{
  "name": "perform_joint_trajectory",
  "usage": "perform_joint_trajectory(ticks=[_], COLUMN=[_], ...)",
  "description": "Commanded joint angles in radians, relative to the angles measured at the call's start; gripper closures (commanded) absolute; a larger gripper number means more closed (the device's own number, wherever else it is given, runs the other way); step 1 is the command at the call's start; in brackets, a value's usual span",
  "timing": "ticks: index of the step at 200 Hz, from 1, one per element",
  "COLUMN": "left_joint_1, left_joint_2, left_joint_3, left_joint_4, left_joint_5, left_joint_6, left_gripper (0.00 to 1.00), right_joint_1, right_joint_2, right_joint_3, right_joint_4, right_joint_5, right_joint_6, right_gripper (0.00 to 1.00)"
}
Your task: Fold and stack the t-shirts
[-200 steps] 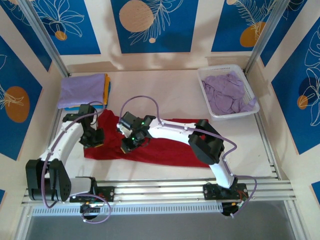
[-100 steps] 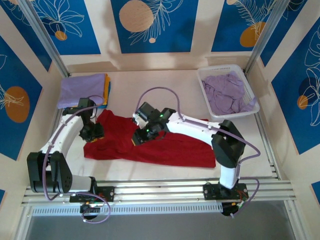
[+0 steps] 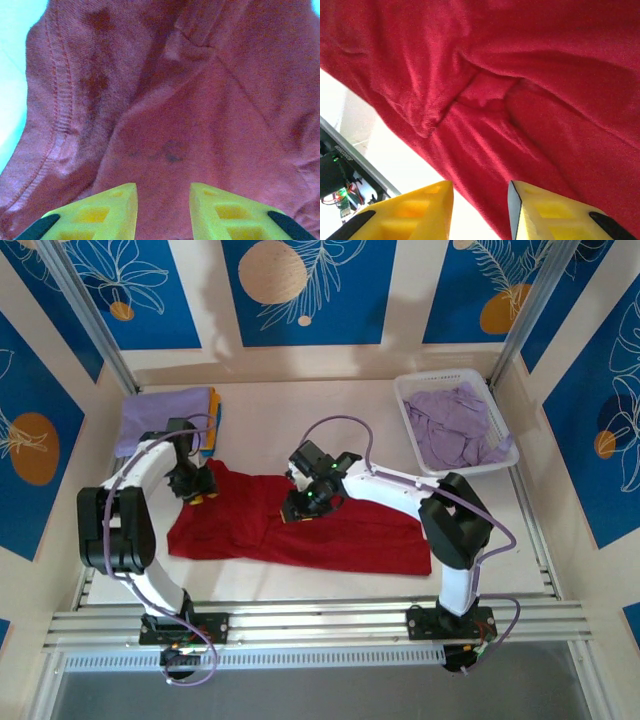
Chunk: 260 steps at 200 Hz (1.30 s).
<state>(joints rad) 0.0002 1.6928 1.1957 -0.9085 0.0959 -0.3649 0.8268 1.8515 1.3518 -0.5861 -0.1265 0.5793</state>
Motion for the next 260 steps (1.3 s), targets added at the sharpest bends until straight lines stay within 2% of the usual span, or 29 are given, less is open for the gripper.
perform_joint_trajectory(ticks=[1, 46, 92, 137, 154, 166, 185, 220, 260], left_joint_1=[0.012, 0.024, 0.024, 0.024, 0.024, 0.025, 0.026, 0.032, 0.044], left_joint_2=[0.028, 0.036, -0.014, -0.079, -0.114, -0.144, -0.170, -0.149, -0.130], left_joint_3=[-0.017, -0.126, -0.177, -0.222, -0.229, -0.228, -0.202, -0.193, -0.271], left_joint_4=[-0.009, 0.040, 0.004, -0.039, -0.037, -0.030, -0.060, -0.104, -0.048], left_joint_5=[-0.048, -0.055, -0.102, -0.129, -0.114, -0.101, -0.111, -0.125, -0.065], left_joint_6=[0.018, -0.017, -0.028, -0.014, -0.016, -0.023, -0.023, -0.002, -0.006], left_gripper=[0.65, 0.65, 0.66, 0.84, 0.85, 0.83, 0.71, 0.67, 0.67], right_joint_1=[-0.025, -0.107, -0.226, -0.325, -0.342, -0.345, -0.345, -0.345, -0.350], right_joint_2=[0.011, -0.015, -0.020, 0.003, 0.013, 0.016, 0.007, -0.015, -0.030], right_joint_3=[-0.021, -0.058, -0.074, -0.071, -0.069, -0.071, -0.080, -0.105, -0.117], right_joint_4=[0.005, 0.003, -0.007, -0.012, -0.011, -0.012, -0.008, 0.005, 0.018], right_joint_5=[-0.033, -0.027, -0.025, -0.031, -0.043, -0.050, -0.057, -0.073, -0.071], right_joint_6=[0.021, 0.003, -0.037, -0.082, -0.093, -0.096, -0.093, -0.079, -0.081], right_gripper=[0.64, 0.64, 0.65, 0.66, 0.66, 0.66, 0.66, 0.66, 0.66])
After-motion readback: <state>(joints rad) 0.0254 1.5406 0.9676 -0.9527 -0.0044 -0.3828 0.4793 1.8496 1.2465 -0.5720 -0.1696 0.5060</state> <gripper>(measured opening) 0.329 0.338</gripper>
